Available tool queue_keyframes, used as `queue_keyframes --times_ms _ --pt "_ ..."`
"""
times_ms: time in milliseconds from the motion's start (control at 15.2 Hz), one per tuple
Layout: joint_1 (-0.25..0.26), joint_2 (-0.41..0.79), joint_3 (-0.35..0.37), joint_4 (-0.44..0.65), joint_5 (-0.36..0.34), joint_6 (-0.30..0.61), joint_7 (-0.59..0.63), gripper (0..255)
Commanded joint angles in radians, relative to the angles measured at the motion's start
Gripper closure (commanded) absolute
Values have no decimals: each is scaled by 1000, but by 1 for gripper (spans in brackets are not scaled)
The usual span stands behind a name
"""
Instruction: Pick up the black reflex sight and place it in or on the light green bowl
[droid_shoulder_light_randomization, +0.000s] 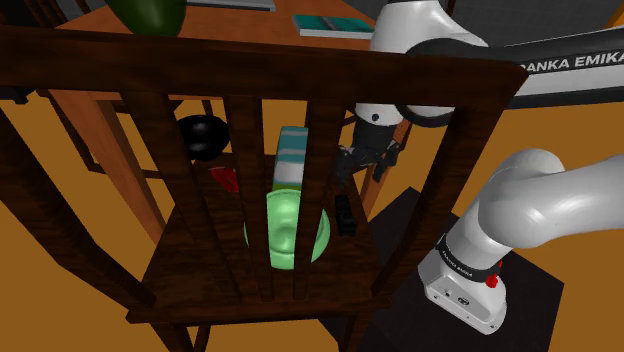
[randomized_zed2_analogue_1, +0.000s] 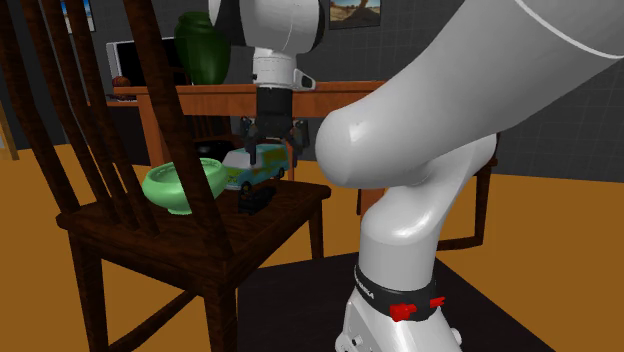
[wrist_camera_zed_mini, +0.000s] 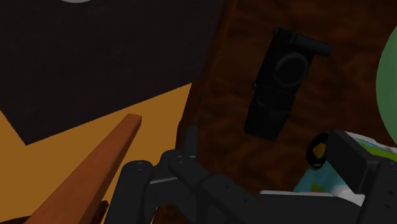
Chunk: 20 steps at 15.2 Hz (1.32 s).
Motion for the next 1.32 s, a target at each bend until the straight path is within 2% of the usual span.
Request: queue_keyframes --times_ms 0,132,594,1188,1254 --pt "10 40 62 -15 45 61 70 0" --pt "17 92 126 -27 89 129 134 0" --pt "26 166 173 -82 132 257 127 0" --pt "45 180 158 -87 120 274 138 0" --pt "38 183 152 -85 115 274 131 255"
